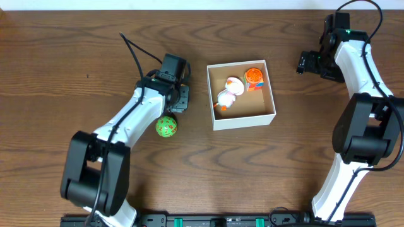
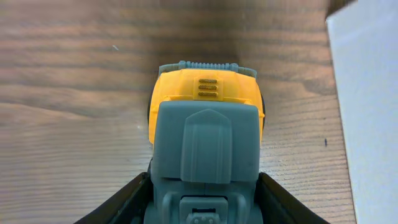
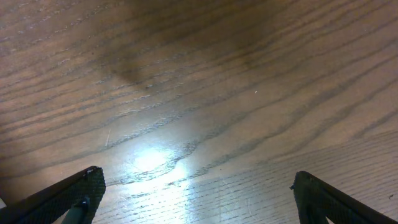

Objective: Pack container
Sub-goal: 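Lower and close the left gripper on the toy truck, then carry the truck over the white box with the left gripper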

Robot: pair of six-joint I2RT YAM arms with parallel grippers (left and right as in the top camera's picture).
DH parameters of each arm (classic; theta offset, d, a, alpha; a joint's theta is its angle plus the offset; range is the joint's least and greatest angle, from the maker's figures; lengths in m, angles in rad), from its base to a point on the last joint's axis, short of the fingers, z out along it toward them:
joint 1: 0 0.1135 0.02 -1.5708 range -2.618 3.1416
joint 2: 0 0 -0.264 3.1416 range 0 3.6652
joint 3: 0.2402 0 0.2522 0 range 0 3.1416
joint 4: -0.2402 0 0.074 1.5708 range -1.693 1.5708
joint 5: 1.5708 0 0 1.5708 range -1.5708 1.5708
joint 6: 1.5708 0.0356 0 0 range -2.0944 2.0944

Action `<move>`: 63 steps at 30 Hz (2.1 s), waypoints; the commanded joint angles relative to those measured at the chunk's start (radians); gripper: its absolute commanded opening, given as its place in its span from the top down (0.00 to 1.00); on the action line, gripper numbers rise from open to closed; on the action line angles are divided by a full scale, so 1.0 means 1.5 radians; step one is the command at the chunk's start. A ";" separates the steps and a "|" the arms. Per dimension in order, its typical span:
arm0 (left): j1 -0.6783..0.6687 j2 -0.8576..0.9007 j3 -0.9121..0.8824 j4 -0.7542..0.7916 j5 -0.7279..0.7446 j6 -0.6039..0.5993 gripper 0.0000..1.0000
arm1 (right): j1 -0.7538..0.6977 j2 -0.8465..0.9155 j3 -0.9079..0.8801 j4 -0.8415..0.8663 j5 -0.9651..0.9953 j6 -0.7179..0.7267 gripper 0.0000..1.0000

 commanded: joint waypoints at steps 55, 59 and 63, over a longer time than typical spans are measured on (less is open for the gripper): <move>-0.242 -0.112 0.014 0.202 0.079 0.226 0.48 | 0.004 -0.016 -0.003 0.000 0.002 0.007 0.01; -0.242 -0.091 0.014 0.217 0.079 0.226 0.48 | 0.004 -0.016 -0.003 0.000 0.002 0.008 0.01; -0.242 -0.072 0.014 0.217 0.079 0.225 0.48 | 0.004 -0.016 -0.003 0.000 0.002 0.007 0.01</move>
